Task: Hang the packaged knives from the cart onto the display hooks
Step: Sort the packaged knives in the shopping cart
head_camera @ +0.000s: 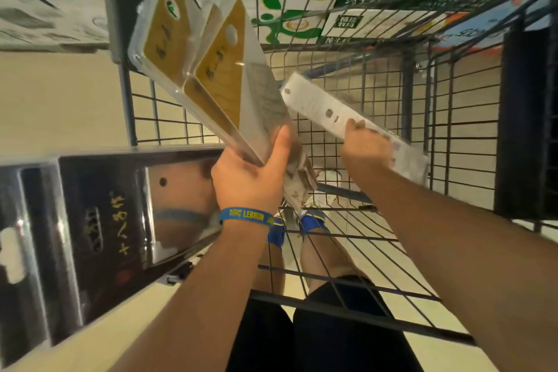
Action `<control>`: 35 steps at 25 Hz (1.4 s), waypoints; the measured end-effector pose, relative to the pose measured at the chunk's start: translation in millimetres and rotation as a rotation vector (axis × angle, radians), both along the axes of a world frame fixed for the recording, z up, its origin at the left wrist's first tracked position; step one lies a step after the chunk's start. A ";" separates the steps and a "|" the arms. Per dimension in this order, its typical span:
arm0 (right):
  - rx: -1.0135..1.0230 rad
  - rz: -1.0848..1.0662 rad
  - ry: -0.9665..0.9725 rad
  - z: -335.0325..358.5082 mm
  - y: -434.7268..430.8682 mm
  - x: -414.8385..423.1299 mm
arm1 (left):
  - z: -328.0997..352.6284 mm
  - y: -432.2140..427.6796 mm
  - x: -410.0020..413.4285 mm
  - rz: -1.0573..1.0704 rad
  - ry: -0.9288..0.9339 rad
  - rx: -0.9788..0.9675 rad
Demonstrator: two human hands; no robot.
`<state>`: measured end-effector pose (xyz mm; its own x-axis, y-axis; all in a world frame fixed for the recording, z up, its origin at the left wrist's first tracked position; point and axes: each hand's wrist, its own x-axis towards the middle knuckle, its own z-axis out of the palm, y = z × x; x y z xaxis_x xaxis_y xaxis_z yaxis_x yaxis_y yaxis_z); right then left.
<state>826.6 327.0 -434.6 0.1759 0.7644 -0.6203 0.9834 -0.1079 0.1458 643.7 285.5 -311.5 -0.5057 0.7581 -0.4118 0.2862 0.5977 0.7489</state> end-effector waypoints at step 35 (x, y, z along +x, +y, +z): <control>0.491 -1.225 1.484 134.1 65.2 -33.4 | 18.9 43.5 19.0 0.189 -0.103 0.103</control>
